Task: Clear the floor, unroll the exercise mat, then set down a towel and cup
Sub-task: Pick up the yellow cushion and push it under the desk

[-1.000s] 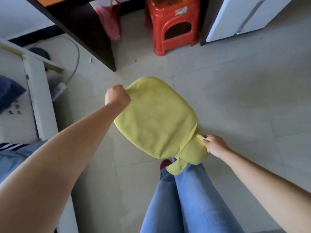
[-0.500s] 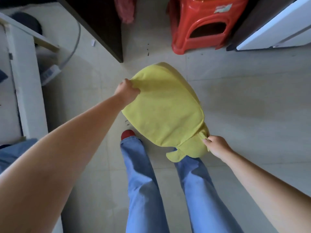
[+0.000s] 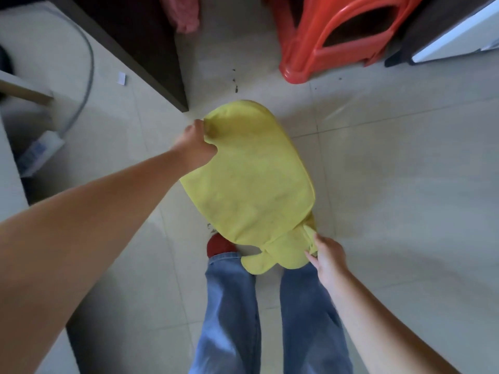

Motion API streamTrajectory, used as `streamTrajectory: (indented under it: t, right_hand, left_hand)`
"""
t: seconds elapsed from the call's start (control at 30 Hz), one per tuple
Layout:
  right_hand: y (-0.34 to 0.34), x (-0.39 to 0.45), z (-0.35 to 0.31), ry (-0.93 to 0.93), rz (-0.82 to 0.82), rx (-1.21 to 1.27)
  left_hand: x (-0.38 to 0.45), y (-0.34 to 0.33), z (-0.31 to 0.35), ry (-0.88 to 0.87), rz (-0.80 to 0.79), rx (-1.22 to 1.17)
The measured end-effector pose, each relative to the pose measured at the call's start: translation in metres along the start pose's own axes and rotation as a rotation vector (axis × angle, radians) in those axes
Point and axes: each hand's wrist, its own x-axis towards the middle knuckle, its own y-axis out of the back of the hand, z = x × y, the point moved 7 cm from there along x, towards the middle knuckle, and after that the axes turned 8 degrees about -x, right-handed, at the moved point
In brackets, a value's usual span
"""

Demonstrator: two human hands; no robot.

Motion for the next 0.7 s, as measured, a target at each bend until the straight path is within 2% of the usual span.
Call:
streamTrajectory:
  t: [0.13, 0.3, 0.43, 0.6, 0.7]
  right_hand:
    - [-0.021, 0.011, 0.018, -0.005, 0.003, -0.124]
    - [-0.033, 0.035, 0.030, 0.048, 0.043, -0.311]
    - [-0.028, 0.053, 0.020, 0.167, 0.067, -0.487]
    - [-0.030, 0.074, 0.003, 0.387, -0.019, -0.953]
    - [-0.032, 0.080, -0.004, 0.438, -0.119, -1.243]
  left_hand:
    - [0.027, -0.011, -0.006, -0.011, -0.036, 0.019]
    - [0.053, -0.038, 0.008, -0.135, -0.057, 0.071]
    - [0.066, -0.065, 0.027, -0.167, -0.089, 0.080]
    - [0.077, -0.080, 0.022, -0.120, -0.024, 0.116]
    - [0.076, -0.082, 0.012, -0.128, -0.025, 0.130]
